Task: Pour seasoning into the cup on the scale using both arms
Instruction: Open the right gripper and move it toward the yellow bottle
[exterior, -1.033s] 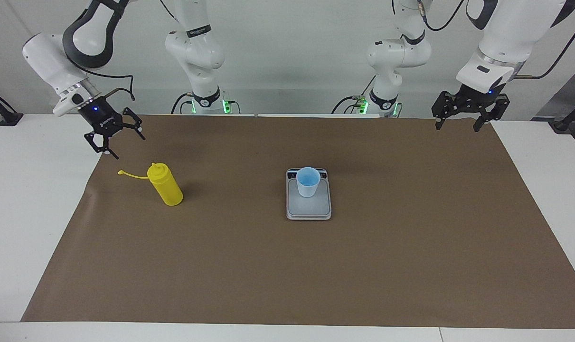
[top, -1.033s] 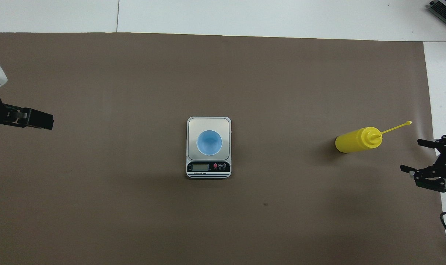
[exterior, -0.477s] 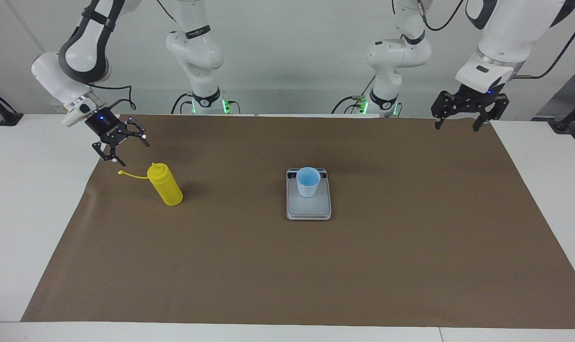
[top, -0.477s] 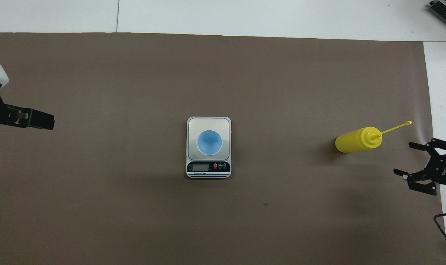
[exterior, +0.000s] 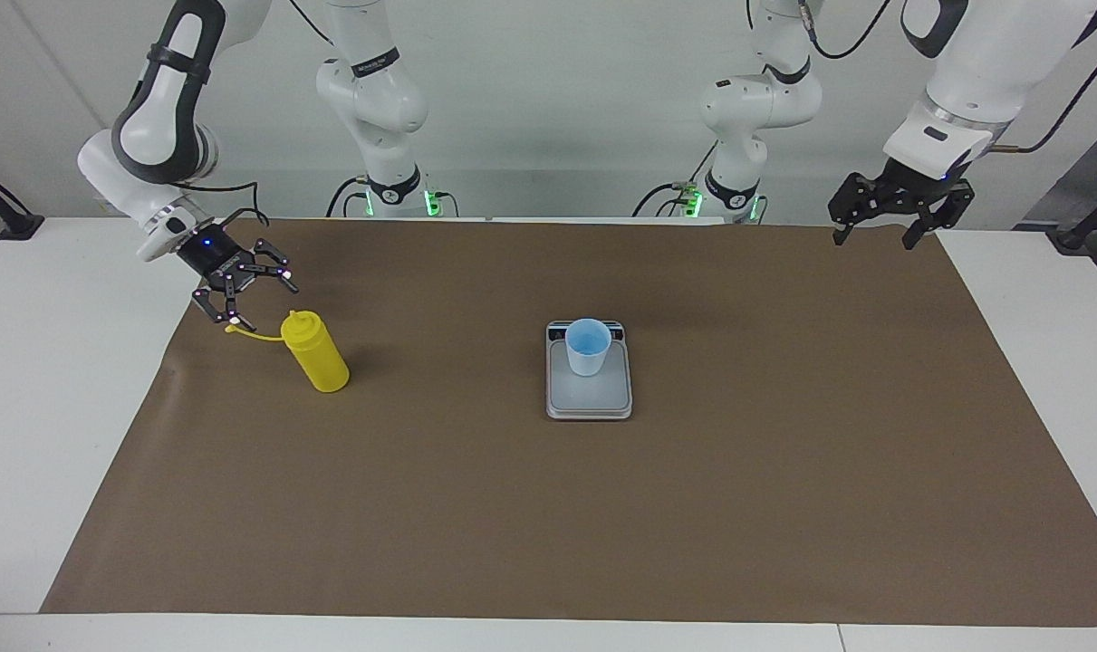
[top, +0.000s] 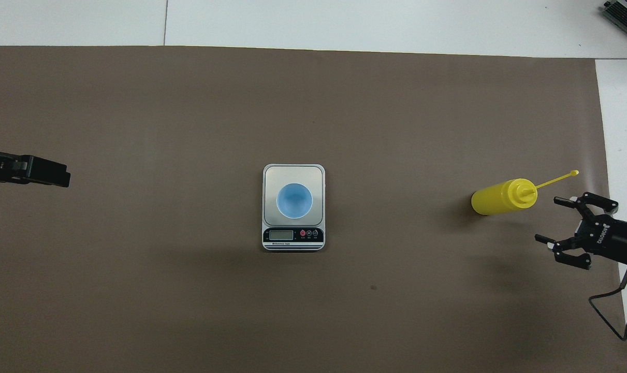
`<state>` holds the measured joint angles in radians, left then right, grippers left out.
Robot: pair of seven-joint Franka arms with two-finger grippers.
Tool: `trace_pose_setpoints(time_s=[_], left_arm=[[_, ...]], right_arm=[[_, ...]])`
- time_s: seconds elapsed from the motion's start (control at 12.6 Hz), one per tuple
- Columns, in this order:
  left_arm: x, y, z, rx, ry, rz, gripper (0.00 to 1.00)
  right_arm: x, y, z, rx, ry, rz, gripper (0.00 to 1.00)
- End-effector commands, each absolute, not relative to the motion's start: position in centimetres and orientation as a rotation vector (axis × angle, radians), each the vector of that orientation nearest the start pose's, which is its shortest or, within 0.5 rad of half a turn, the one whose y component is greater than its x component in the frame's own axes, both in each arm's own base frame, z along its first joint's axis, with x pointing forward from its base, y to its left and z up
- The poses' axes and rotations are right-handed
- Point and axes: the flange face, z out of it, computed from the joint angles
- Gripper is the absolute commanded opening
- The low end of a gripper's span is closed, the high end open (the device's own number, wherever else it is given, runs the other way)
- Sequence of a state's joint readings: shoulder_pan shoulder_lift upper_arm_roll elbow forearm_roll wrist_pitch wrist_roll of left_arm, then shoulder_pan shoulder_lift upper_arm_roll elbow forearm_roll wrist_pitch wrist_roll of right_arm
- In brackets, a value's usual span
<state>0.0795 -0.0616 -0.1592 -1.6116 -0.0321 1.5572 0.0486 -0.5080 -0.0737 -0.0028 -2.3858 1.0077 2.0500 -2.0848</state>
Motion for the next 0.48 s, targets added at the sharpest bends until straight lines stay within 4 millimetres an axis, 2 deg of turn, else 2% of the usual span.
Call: trace_pose_setpoints(time_s=[0.0,0.24,0.4], left_arm=[[52.5,-5.0,63.7,-3.17,0.219,-0.032,1.0],[52.4,-5.0,63.6,-3.166,0.221,-0.02,1.0],[52.3,-5.0,63.5,-3.165,0.223,-0.017,1.0]], right_arm=[[43.2,-18.5,32.7,-2.186,-1.146,-1.025,1.0],[43.9,-17.4,31.7,-2.157,-1.138,-1.05,1.0],[44.1,-17.0,29.0,-2.114,-1.122,-1.094,1.0]])
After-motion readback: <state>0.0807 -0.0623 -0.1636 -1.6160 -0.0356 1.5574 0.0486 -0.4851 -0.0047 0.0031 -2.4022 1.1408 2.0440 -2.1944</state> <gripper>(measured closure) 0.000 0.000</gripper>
